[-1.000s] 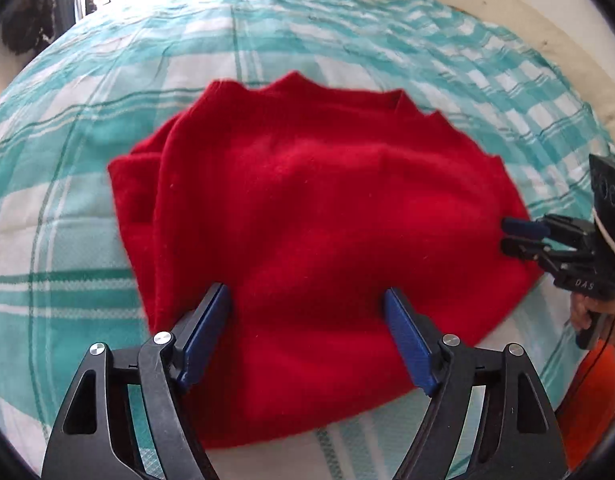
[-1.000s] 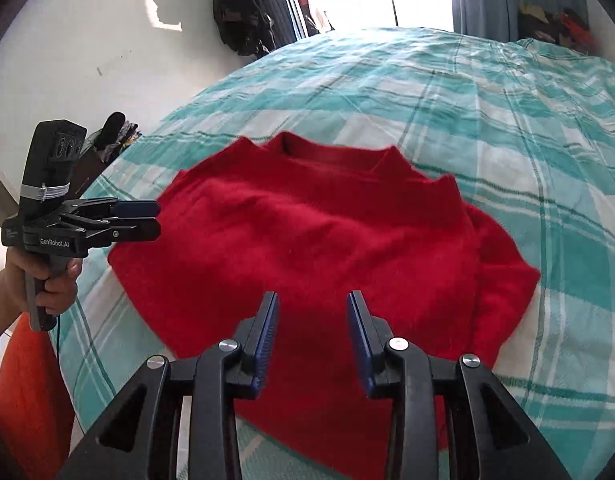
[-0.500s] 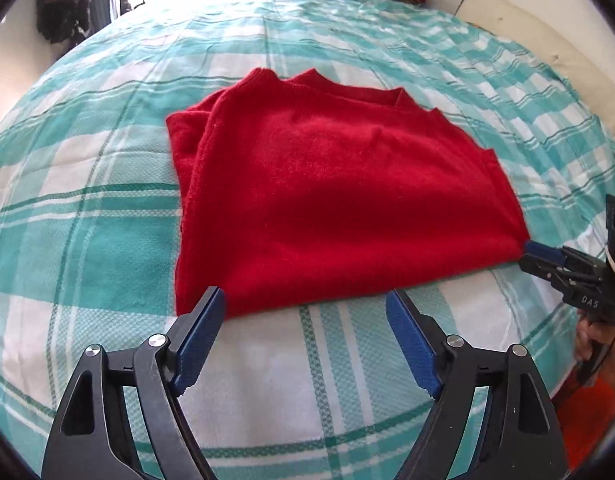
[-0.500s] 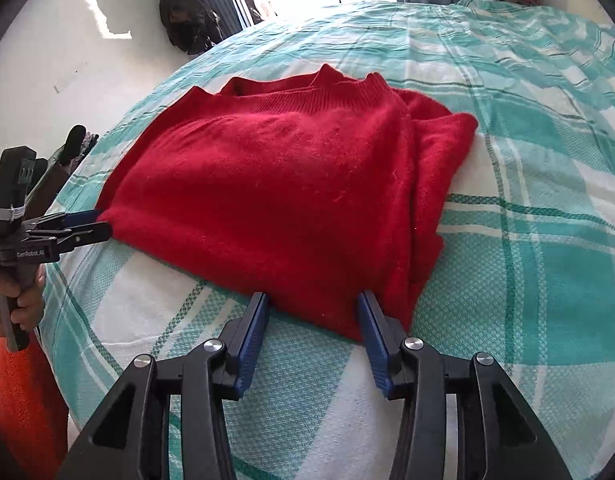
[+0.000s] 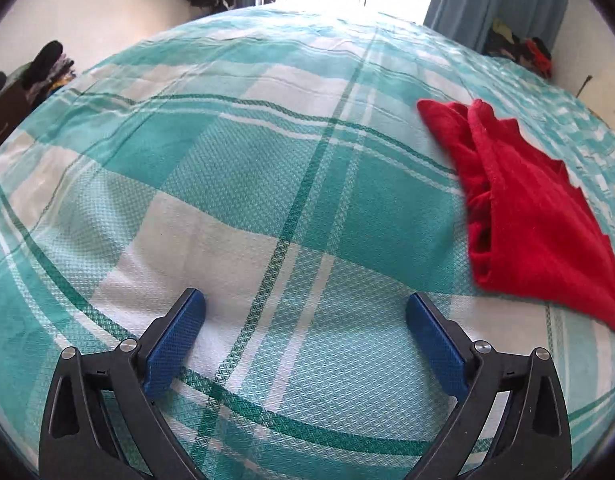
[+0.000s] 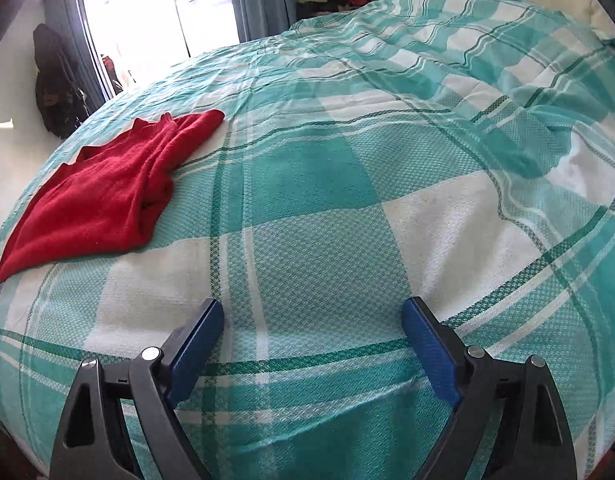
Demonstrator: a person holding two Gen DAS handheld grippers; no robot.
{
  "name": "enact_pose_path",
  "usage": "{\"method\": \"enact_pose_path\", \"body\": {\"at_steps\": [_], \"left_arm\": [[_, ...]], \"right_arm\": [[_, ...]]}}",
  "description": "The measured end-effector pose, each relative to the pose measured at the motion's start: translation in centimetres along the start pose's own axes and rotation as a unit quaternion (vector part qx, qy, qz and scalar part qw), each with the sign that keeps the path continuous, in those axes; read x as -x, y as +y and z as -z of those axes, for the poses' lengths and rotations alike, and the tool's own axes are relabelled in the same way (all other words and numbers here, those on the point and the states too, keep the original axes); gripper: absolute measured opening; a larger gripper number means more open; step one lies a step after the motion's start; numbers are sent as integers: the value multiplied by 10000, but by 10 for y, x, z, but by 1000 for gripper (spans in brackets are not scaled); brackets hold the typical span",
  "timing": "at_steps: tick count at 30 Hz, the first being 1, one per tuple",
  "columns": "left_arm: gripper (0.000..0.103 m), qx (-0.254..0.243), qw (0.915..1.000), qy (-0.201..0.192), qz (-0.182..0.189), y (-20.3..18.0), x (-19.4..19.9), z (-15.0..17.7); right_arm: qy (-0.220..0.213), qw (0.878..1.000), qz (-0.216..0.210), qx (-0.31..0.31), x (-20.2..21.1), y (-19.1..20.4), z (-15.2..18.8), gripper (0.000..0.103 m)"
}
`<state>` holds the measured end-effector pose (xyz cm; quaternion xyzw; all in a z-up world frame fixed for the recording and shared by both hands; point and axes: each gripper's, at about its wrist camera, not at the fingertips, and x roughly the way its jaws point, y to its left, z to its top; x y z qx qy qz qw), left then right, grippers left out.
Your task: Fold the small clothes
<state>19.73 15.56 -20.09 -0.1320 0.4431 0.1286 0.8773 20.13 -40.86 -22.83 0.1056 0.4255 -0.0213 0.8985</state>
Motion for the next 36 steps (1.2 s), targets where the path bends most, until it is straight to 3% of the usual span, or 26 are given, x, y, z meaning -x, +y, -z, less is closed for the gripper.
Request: {"method": "enact_pose_path", "body": {"at_steps": [3, 36], "left_arm": [[102, -106, 9999, 40, -67, -4, -3, 0], [102, -80, 9998, -179, -20, -5, -1, 5]], "right_arm": [[-39, 9996, 154, 246, -4, 8, 0, 98], [-146, 9988, 297, 364, -8, 12, 5, 98]]}}
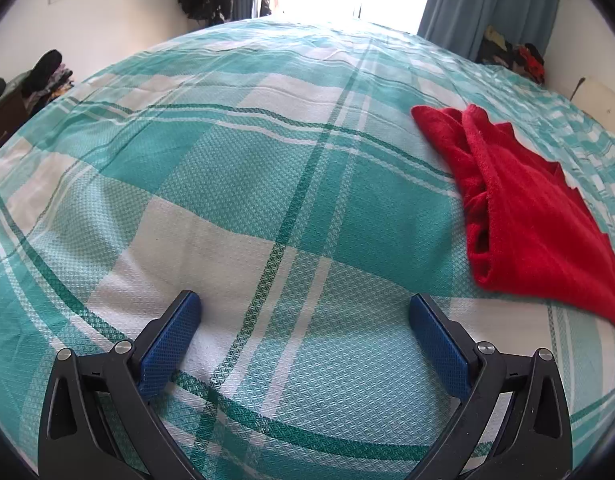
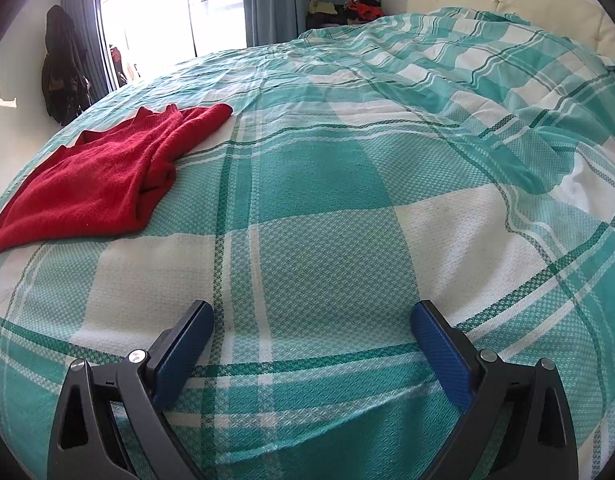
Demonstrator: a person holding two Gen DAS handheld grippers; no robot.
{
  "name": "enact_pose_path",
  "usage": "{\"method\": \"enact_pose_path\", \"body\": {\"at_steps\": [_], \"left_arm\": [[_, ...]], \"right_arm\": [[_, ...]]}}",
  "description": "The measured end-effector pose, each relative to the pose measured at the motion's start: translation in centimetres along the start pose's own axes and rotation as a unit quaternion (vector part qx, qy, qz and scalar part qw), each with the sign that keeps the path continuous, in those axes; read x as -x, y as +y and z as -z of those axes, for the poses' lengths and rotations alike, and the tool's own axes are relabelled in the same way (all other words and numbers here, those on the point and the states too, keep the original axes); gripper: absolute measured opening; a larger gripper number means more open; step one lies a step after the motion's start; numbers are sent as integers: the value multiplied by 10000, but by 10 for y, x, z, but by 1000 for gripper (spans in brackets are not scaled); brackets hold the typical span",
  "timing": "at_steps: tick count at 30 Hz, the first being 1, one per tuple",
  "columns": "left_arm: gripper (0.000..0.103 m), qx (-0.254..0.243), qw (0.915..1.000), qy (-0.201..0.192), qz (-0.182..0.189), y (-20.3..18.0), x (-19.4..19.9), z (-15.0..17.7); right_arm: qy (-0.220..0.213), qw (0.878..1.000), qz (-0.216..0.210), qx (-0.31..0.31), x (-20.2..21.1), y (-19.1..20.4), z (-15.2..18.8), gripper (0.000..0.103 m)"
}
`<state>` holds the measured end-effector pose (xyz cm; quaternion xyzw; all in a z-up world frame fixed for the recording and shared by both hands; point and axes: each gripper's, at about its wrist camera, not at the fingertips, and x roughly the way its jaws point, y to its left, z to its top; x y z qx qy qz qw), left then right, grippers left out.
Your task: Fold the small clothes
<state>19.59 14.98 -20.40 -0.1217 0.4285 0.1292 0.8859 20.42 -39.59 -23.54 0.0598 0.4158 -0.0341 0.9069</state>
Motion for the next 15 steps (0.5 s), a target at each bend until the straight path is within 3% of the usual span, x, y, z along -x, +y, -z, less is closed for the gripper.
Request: {"method": "enact_pose_path", "body": {"at_steps": [15], "left_arm": [[102, 19, 10000, -44, 51, 1, 0, 0]], "right_arm": [[-3, 10000, 2, 1, 0, 0, 0, 98]]}}
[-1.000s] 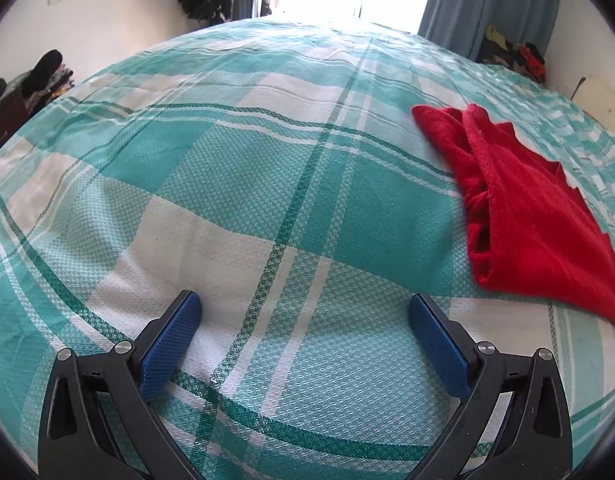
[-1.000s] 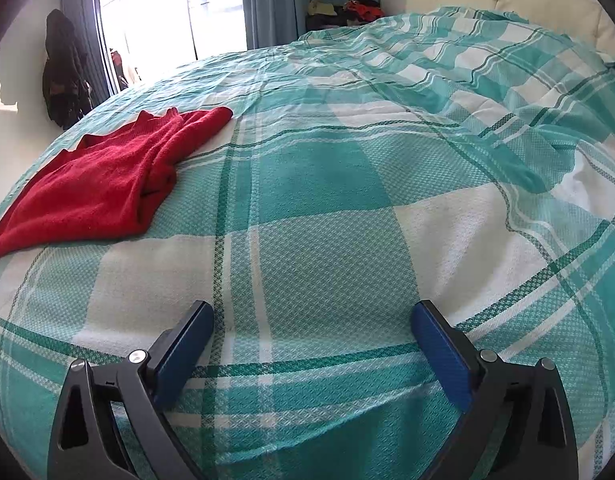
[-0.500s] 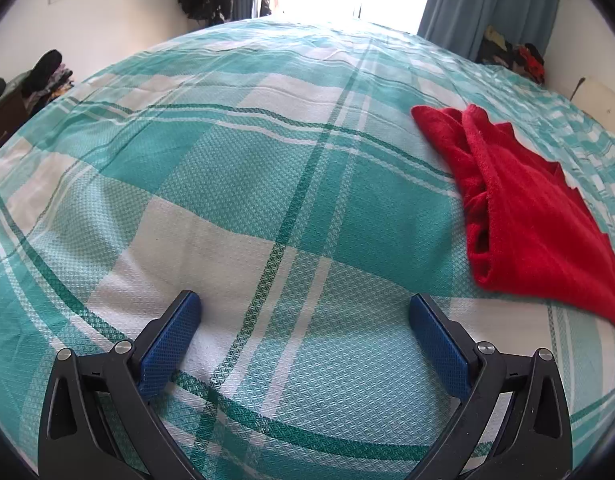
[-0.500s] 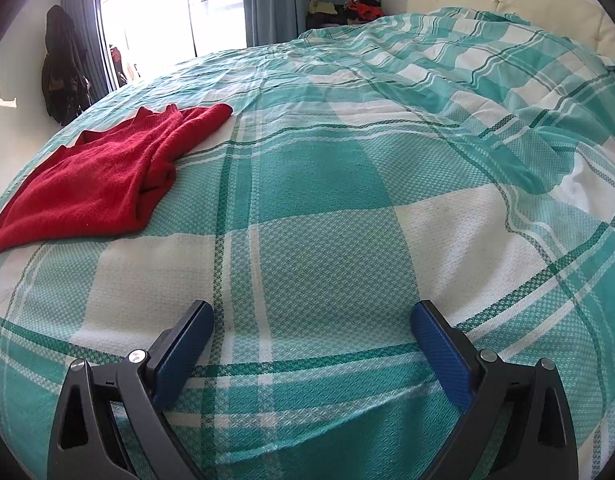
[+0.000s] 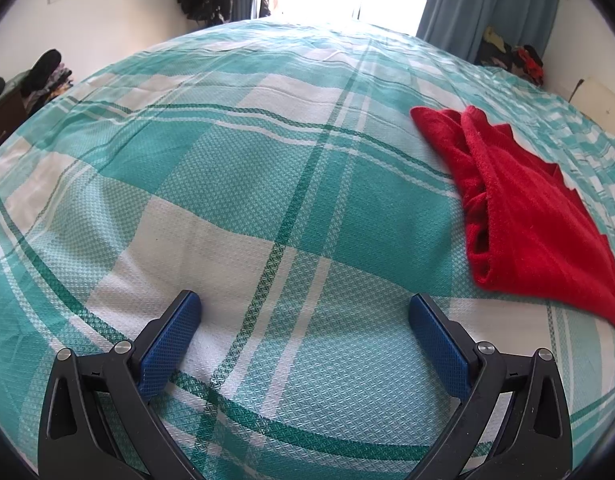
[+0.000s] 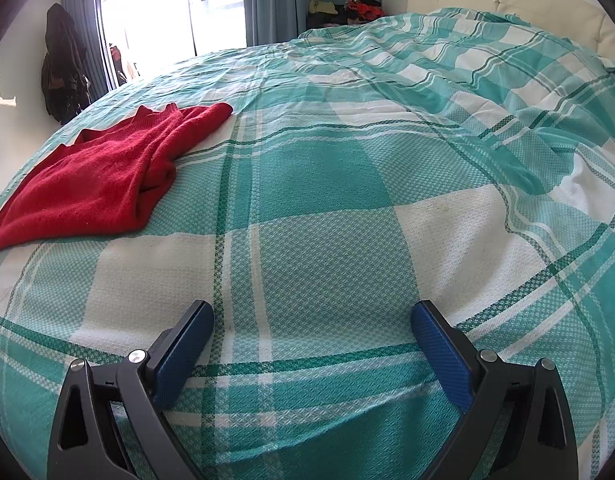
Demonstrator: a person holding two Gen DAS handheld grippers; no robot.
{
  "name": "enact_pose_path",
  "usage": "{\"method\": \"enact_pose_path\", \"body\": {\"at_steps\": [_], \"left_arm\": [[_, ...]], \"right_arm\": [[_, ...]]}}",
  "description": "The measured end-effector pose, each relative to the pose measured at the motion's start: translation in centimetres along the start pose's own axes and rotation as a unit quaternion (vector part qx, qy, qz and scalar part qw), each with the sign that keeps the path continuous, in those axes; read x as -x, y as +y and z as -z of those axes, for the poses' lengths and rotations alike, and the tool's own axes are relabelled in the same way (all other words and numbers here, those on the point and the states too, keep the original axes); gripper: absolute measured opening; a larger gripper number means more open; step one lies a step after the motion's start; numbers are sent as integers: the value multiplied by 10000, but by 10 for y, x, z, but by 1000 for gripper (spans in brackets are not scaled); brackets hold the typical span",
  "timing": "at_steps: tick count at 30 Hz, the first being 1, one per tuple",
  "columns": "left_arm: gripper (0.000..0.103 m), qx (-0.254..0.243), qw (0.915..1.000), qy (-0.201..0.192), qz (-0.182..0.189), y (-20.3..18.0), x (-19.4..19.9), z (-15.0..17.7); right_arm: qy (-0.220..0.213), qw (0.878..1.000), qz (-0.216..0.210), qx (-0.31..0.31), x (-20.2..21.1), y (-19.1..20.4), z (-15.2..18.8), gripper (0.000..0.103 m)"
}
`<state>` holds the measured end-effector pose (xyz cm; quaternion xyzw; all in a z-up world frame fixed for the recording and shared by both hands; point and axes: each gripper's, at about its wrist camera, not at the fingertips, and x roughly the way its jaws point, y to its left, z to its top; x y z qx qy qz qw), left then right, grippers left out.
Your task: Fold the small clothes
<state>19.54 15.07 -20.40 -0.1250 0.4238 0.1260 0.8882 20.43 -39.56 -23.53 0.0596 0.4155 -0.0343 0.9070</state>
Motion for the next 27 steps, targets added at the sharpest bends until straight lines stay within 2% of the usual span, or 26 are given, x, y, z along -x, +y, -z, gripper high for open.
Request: {"method": "enact_pose_path", "body": {"at_steps": [15, 17, 19, 20, 22, 24, 27], "left_arm": [[102, 2, 10000, -9, 2, 0, 0, 0], [102, 22, 10000, 70, -16, 0, 0, -1], [102, -30, 9995, 311, 3, -1, 2, -8], [101, -36, 9990, 422, 149, 0, 7, -12], [97, 157, 9956, 428, 819, 4, 21, -20], [83, 430, 9860, 456, 1542, 4, 31, -33], [83, 518, 9702, 551, 2303, -18, 31, -62]], "right_arm": [[-33, 10000, 37, 29, 0, 0, 1, 98], [-31, 10000, 39, 29, 0, 0, 1, 98], [-34, 10000, 40, 29, 0, 0, 1, 98], [-35, 10000, 41, 30, 0, 0, 1, 98], [-36, 10000, 35, 27, 0, 0, 1, 98], [-35, 10000, 36, 30, 0, 0, 1, 98], [-33, 10000, 41, 33, 0, 0, 1, 99]]}}
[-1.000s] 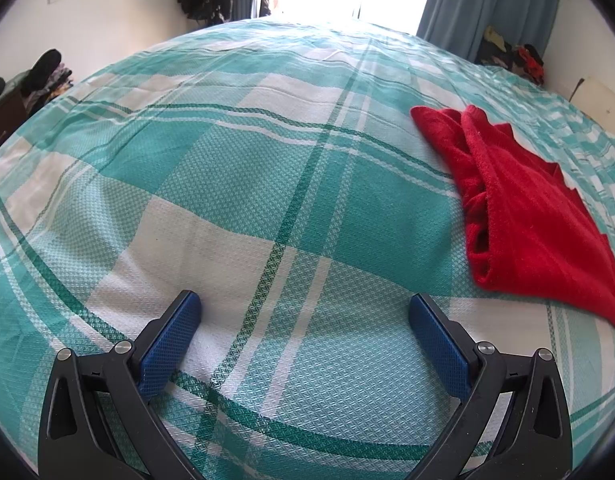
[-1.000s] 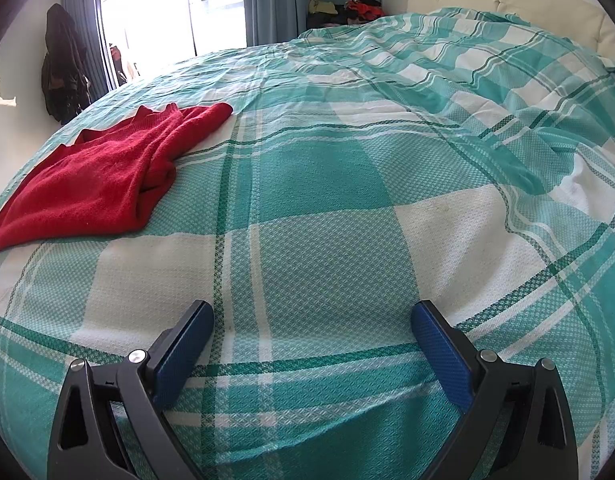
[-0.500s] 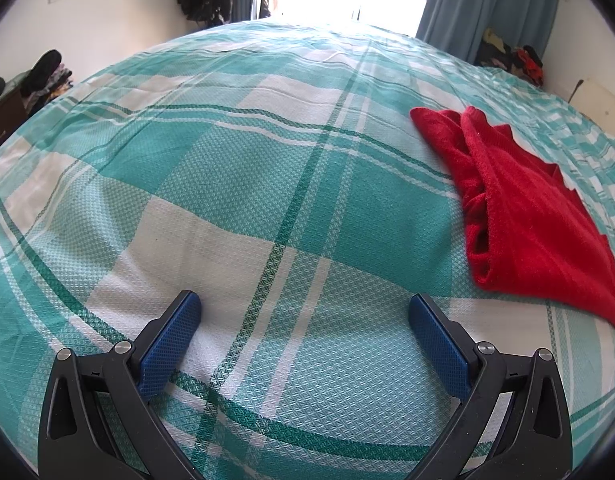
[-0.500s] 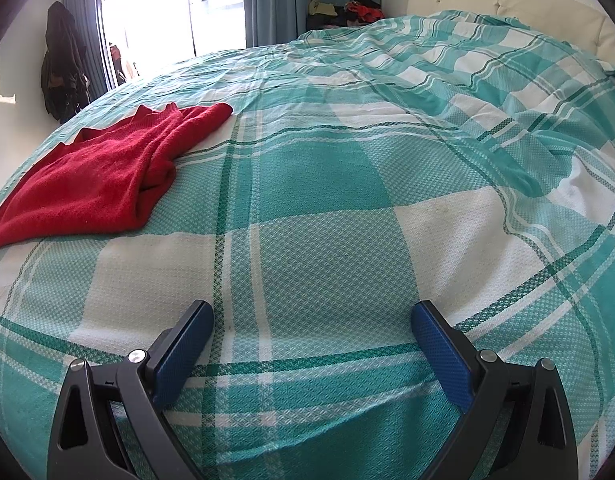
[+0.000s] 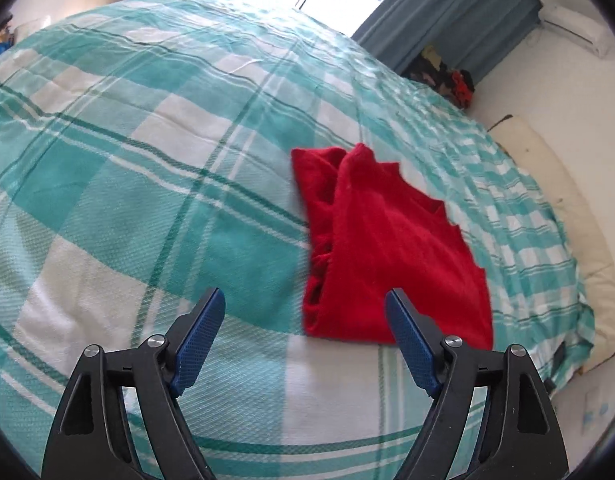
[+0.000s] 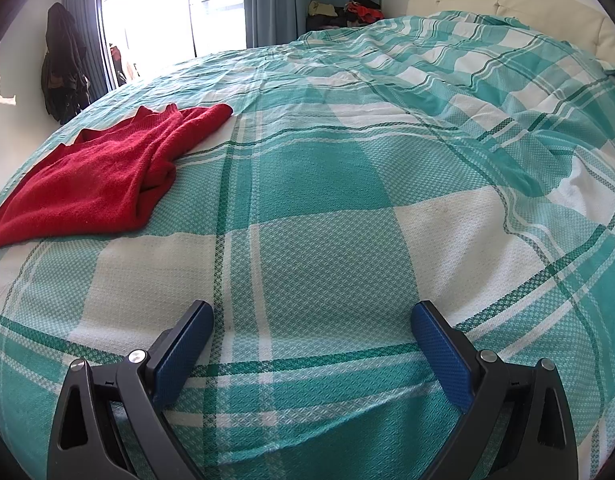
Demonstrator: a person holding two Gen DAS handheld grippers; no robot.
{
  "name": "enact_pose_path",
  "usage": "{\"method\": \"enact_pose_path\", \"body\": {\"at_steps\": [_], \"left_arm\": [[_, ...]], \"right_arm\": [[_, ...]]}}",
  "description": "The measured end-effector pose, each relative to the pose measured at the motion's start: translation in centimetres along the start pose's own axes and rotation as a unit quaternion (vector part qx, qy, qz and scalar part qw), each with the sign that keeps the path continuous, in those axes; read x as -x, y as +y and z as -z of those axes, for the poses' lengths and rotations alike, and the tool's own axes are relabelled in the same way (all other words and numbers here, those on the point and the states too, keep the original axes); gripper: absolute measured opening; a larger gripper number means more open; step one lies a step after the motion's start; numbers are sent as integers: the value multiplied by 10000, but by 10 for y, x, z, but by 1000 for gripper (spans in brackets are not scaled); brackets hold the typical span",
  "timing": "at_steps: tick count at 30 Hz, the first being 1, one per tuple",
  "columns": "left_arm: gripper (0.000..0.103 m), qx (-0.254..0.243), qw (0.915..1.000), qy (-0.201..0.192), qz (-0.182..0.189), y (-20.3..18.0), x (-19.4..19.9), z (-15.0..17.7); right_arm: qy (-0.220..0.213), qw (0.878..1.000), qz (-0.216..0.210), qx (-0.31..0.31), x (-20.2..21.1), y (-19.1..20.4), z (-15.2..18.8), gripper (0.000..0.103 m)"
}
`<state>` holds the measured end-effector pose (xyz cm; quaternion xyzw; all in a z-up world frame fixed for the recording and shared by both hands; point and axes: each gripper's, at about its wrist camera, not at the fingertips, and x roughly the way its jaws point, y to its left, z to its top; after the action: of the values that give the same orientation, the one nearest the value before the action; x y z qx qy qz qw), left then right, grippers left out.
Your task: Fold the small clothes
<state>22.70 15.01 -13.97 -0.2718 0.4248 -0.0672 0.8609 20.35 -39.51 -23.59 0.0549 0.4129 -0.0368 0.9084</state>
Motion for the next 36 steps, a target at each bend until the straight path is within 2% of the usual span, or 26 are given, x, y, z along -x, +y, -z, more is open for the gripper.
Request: {"method": "enact_pose_path", "body": {"at_steps": [2, 4, 5, 6, 8, 10, 11, 14, 17, 19, 23, 27, 30, 32, 34, 35, 36], "left_arm": [[83, -141, 9995, 194, 194, -19, -23, -19], [82, -82, 9987, 508, -31, -26, -58, -34], [74, 53, 9976, 663, -195, -23, -75, -39], [61, 230, 9961, 789, -310, -18, -90, -42], [49, 439, 9951, 820, -338, -11, -105, -41], [25, 385, 9957, 789, -308, -15, -110, -43], [9, 376, 9948, 912, -239, -17, -112, -44], [7, 294, 9952, 818, -449, -29, -101, -49], [7, 410, 9956, 696, -478, -52, -78, -58], [7, 299, 9971, 604, -349, -84, -63, -65], [7, -448, 9979, 447, -111, -176, -56, -72], [7, -1004, 9931, 604, 28, -257, -92, -52], [7, -1140, 9900, 834, 65, -297, -136, -23], [7, -1377, 9861, 925, -92, -319, -165, 4], [8, -1730, 9781, 1113, -328, -332, -197, 34], [13, -1901, 9721, 1284, -481, -335, -213, 49], [25, -2061, 9652, 1454, -695, -337, -226, 62]], "right_arm": [[6, 10000, 11, 10, 0, 0, 0, 99], [12, 10000, 17, 19, 0, 0, 0, 99], [12, 10000, 17, 18, 0, 1, -1, 99], [11, 10000, 18, 19, 0, 1, -1, 99], [9, 10000, 26, 22, 0, 0, -1, 99], [7, 10000, 30, 23, 0, 1, -1, 99], [6, 10000, 27, 22, 0, 1, -1, 99], [12, 10000, 27, 24, 0, 1, -1, 99], [29, 10000, 21, 26, 0, 0, -2, 100], [32, 10000, 19, 24, 0, 0, -2, 100], [51, 10000, 12, 20, -1, 0, -3, 101], [76, 10000, 15, 19, -2, 0, -4, 101], [78, 10000, 9, 16, -2, 0, -4, 101], [79, 10000, 11, 17, -2, 1, -4, 101], [82, 10000, 12, 17, -3, 0, -5, 101], [83, 10000, 14, 18, -2, 0, -5, 101], [88, 10000, 16, 20, -3, 1, -5, 101]]}}
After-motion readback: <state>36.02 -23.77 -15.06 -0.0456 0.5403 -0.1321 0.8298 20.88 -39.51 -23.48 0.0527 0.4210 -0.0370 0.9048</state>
